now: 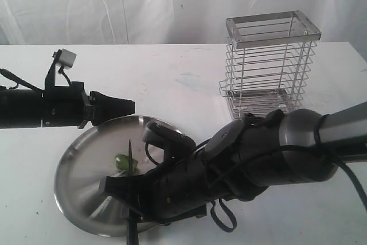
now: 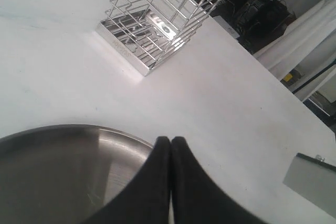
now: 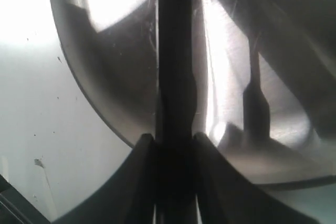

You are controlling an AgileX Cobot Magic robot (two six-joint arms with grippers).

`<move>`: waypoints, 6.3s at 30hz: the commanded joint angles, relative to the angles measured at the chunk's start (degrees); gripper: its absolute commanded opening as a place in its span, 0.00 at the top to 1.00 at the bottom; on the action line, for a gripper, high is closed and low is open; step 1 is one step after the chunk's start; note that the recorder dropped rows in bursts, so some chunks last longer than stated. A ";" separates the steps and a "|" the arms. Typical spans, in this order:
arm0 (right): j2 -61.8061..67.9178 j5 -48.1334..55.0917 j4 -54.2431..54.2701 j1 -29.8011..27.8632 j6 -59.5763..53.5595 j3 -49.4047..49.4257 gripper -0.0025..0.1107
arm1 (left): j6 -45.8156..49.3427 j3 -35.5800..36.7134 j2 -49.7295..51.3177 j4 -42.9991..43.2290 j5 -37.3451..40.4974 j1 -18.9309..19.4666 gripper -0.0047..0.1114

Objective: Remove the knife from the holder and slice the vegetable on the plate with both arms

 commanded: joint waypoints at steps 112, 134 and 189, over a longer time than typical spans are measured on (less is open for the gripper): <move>-18.67 21.86 -1.32 -21.66 -7.82 6.24 0.98 | -23.65 -20.42 4.82 60.44 -3.70 -8.70 0.96; -18.67 21.35 -0.56 -21.66 -7.82 6.24 0.98 | -28.68 -9.07 2.82 51.21 -25.75 -11.50 0.96; -14.49 21.09 18.04 -5.57 -12.40 5.88 0.98 | -30.63 -7.95 -20.99 48.00 -33.27 -4.41 0.96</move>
